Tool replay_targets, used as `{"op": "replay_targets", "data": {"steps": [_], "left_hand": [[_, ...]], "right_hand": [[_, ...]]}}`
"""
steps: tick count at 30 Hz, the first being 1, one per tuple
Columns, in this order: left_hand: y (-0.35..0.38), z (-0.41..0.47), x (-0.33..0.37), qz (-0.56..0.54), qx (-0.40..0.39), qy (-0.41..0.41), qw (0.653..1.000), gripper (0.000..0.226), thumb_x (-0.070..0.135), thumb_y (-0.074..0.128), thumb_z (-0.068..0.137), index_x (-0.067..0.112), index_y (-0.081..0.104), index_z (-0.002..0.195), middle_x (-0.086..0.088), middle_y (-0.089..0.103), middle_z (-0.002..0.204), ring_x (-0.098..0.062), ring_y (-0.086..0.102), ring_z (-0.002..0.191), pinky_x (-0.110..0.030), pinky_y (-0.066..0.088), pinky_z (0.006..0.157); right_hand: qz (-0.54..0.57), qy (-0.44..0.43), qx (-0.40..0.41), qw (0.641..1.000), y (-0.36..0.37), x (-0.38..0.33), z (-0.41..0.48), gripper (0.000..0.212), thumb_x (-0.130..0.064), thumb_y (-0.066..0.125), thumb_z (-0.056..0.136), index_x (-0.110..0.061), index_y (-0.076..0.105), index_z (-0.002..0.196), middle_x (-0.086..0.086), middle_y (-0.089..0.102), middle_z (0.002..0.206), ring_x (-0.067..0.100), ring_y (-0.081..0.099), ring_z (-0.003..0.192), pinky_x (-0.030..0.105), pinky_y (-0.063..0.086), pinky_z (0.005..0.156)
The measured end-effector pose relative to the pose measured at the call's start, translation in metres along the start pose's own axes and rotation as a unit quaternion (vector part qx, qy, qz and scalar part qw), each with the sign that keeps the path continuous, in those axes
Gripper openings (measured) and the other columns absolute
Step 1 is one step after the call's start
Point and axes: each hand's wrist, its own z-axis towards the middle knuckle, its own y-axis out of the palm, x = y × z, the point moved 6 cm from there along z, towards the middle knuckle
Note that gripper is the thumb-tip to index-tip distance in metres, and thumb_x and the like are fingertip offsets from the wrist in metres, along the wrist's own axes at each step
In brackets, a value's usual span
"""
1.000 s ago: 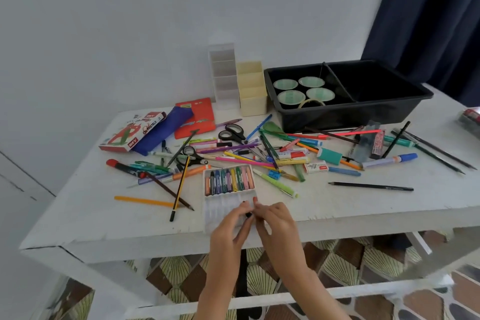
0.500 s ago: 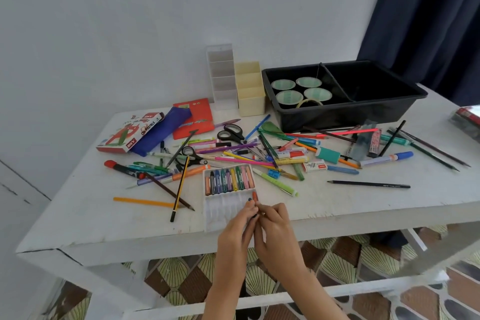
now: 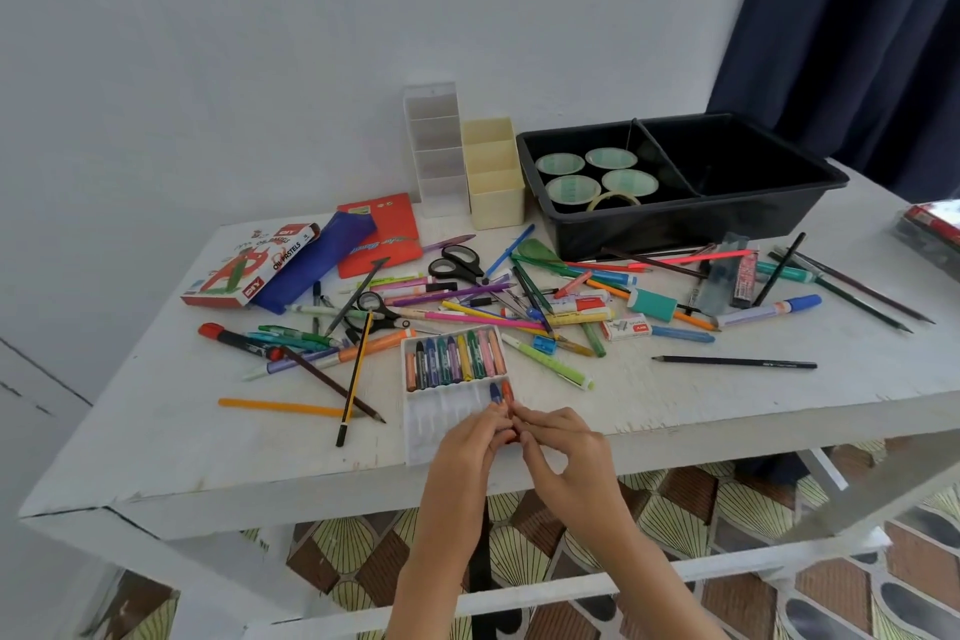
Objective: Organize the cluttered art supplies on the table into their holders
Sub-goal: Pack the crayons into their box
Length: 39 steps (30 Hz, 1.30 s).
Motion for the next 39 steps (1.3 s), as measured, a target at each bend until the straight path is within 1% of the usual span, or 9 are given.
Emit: {"op": "replay_targets", "data": {"steps": [4, 7, 12, 16, 21, 26, 29, 36, 39], "left_hand": [[0.0, -0.002, -0.004, 0.115, 0.005, 0.01, 0.993, 0.04, 0.041, 0.038, 0.096, 0.023, 0.057, 0.126, 0.008, 0.051, 0.134, -0.003, 0.024, 0.137, -0.002, 0.018, 0.102], [-0.008, -0.001, -0.003, 0.144, 0.025, -0.011, 0.989, 0.05, 0.058, 0.034, 0.09, 0.033, 0.057, 0.126, 0.003, 0.049, 0.133, -0.009, 0.032, 0.132, -0.016, 0.027, 0.098], [-0.018, 0.01, 0.009, 0.175, 0.052, -0.007, 0.983, 0.023, 0.035, 0.063, 0.086, 0.025, 0.072, 0.105, 0.001, 0.055, 0.107, -0.013, 0.044, 0.11, -0.02, 0.03, 0.083], [-0.017, 0.032, 0.035, 0.195, 0.096, 0.073, 0.973, 0.025, 0.036, 0.053, 0.085, 0.02, 0.073, 0.087, 0.011, 0.064, 0.082, -0.003, 0.046, 0.09, -0.018, 0.03, 0.08], [0.015, 0.07, 0.047, 0.172, 0.079, 0.058, 0.98, 0.03, 0.037, 0.046, 0.089, 0.02, 0.071, 0.094, 0.012, 0.068, 0.089, -0.004, 0.051, 0.092, -0.013, 0.023, 0.091], [0.064, 0.107, 0.06, 0.205, 0.004, 0.077, 0.976, 0.023, 0.005, 0.058, 0.086, 0.011, 0.067, 0.107, 0.0, 0.066, 0.104, -0.017, 0.051, 0.101, -0.028, 0.044, 0.089], [0.084, 0.119, 0.061, 0.233, -0.039, 0.06, 0.97, 0.028, 0.003, 0.051, 0.088, 0.01, 0.062, 0.114, -0.003, 0.061, 0.115, -0.017, 0.044, 0.111, -0.028, 0.039, 0.095], [0.097, 0.125, 0.059, 0.289, -0.026, 0.05, 0.956, 0.023, -0.001, 0.068, 0.075, 0.013, 0.07, 0.093, 0.0, 0.065, 0.096, -0.017, 0.052, 0.098, -0.026, 0.045, 0.084], [0.098, 0.123, 0.063, 0.219, -0.014, 0.067, 0.973, 0.023, 0.003, 0.06, 0.084, 0.012, 0.067, 0.105, -0.001, 0.064, 0.105, -0.017, 0.05, 0.104, -0.028, 0.042, 0.088]], "right_hand": [[0.079, 0.08, 0.006, 0.994, -0.005, 0.008, 0.003, 0.021, -0.008, 0.064, 0.087, -0.022, 0.074, 0.098, -0.016, 0.069, 0.104, -0.005, 0.06, 0.101, 0.015, 0.048, 0.086], [0.105, 0.104, -0.007, 0.989, -0.007, 0.007, 0.007, 0.022, -0.007, 0.063, 0.087, -0.023, 0.075, 0.096, -0.016, 0.07, 0.102, -0.004, 0.062, 0.099, 0.015, 0.05, 0.084], [0.105, 0.103, -0.003, 0.989, -0.017, 0.003, 0.015, 0.021, -0.003, 0.062, 0.087, -0.019, 0.075, 0.093, -0.012, 0.071, 0.092, -0.003, 0.064, 0.085, 0.01, 0.049, 0.072], [0.074, 0.123, 0.085, 0.986, -0.045, 0.017, 0.032, 0.014, -0.005, 0.062, 0.086, -0.013, 0.074, 0.089, -0.005, 0.071, 0.08, 0.004, 0.062, 0.073, 0.012, 0.049, 0.065], [-0.054, 0.115, 0.164, 0.978, -0.074, 0.039, 0.059, 0.014, -0.005, 0.067, 0.082, -0.01, 0.071, 0.096, 0.0, 0.067, 0.082, 0.01, 0.059, 0.069, 0.011, 0.045, 0.061], [-0.173, 0.083, 0.025, 0.981, -0.07, 0.062, 0.087, 0.035, -0.013, 0.066, 0.084, -0.016, 0.062, 0.118, 0.003, 0.053, 0.101, 0.018, 0.053, 0.088, 0.028, 0.049, 0.075], [-0.23, 0.041, -0.014, 0.972, -0.068, 0.064, 0.086, 0.031, -0.013, 0.061, 0.087, -0.016, 0.063, 0.117, 0.003, 0.048, 0.099, 0.017, 0.045, 0.093, 0.022, 0.043, 0.071], [-0.171, 0.046, 0.03, 0.984, -0.084, 0.075, 0.083, 0.02, -0.004, 0.065, 0.082, -0.008, 0.067, 0.102, 0.004, 0.059, 0.094, 0.019, 0.055, 0.086, 0.027, 0.049, 0.073], [-0.121, 0.054, 0.113, 0.985, -0.1, 0.069, 0.079, 0.024, 0.0, 0.069, 0.076, -0.008, 0.067, 0.098, 0.001, 0.058, 0.087, 0.012, 0.056, 0.073, 0.019, 0.05, 0.066]]}}
